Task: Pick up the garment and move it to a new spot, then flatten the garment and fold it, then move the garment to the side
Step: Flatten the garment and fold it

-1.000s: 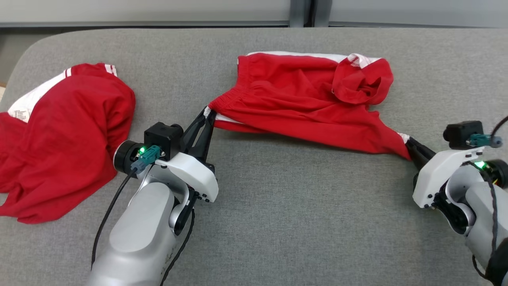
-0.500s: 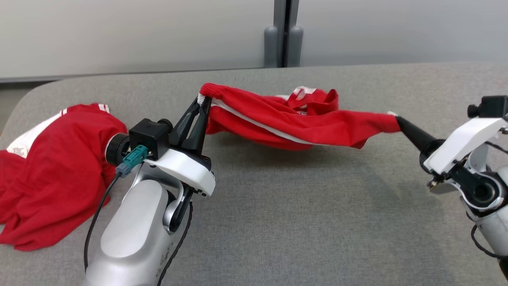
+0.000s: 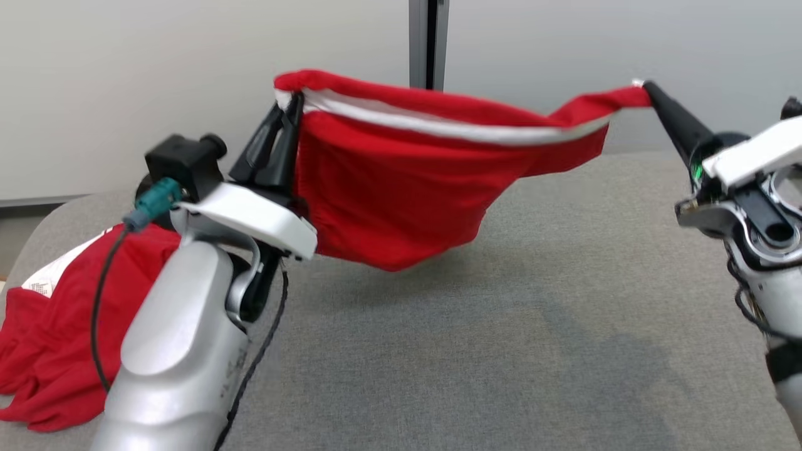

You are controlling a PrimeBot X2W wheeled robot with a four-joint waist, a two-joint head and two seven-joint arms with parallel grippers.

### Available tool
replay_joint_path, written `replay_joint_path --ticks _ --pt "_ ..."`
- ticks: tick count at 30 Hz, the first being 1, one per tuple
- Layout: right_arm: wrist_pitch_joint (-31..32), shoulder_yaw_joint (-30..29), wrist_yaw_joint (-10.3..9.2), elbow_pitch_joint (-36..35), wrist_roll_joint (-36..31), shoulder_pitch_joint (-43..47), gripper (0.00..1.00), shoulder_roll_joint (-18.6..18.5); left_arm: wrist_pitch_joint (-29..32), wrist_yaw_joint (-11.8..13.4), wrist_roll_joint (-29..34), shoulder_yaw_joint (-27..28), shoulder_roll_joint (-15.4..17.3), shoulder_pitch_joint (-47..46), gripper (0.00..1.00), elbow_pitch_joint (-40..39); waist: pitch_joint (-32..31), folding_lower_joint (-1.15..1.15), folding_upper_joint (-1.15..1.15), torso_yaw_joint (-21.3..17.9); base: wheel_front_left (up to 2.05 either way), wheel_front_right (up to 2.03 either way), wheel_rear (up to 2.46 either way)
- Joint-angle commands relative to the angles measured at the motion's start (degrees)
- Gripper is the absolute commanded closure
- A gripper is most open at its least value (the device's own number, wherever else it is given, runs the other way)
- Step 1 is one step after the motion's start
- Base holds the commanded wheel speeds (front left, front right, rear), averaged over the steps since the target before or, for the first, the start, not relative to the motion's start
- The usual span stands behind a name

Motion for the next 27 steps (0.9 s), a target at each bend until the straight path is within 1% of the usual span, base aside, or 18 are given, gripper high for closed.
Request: replay_joint_path --ticks 1,3,5,8,11,12,15,18,22,27 --pt "-1.05 -1.75 0.03 3.77 1.65 -3.12 1.0 1.85 1.44 -0.08 -1.07 0.76 0.42 -1.8 1.0 -0.36 -1.05 0.0 0.0 -0.62 0.0 0.0 0.0" --pt "-2.1 -2.96 0.03 9.01 2.83 -7.14 1.0 4.48 2.96 0.1 -2.08 1.33 0.52 -3.01 1.0 -0.21 -1.57 0.0 0.0 -0.89 0.0 0.0 0.0" --pt "-3.48 -4.07 0.03 15.86 3.95 -11.66 1.0 7.02 4.41 0.29 -2.97 1.88 0.56 -4.04 1.0 0.02 -2.01 0.0 0.0 -1.14 0.0 0.0 0.0" --pt "-5.32 -4.67 0.03 26.48 4.77 -19.04 1.0 10.23 6.18 0.55 -4.18 2.23 0.38 -5.18 1.0 0.85 -2.47 0.0 0.0 -1.38 0.0 0.0 0.0" --pt "-6.35 -5.21 0.03 34.97 5.4 -25.74 1.0 12.9 8.06 0.76 -5.37 2.14 0.14 -6.26 1.0 2.27 -2.71 0.0 0.0 -1.45 0.0 0.0 0.0" --pt "-6.35 -5.21 0.03 34.97 5.4 -25.74 1.0 12.9 8.06 0.76 -5.37 2.14 0.14 -6.26 1.0 2.27 -2.71 0.0 0.0 -1.45 0.0 0.0 0.0" --pt "-6.18 -6.09 0.04 39.9 6.5 -30.76 1.0 14.11 9.17 0.99 -6.9 2.57 -0.28 -7.48 1.0 3.81 -2.85 0.0 0.0 -1.33 0.0 0.0 0.0" --pt "-5.81 -6.78 0.03 42.61 7.38 -33.28 1.0 14.76 9.34 1.28 -8.36 3.06 -0.49 -8.59 1.0 5.59 -3.09 0.0 0.0 -1.2 0.0 0.0 0.0" --pt "-5.24 -6.32 0.03 43.92 6.96 -34.77 1.0 14.86 9.01 1.73 -10.0 3.91 -0.65 -9.79 1.0 7.57 -3.51 0.0 0.0 -1.15 0.0 0.0 0.0" --pt "-4.47 -6.65 0.04 44.58 7.38 -34.15 1.0 14.67 8.72 1.74 -11.57 4.23 -0.83 -9.53 1.0 8.88 -3.96 0.0 0.0 -0.96 0.0 0.0 0.0"
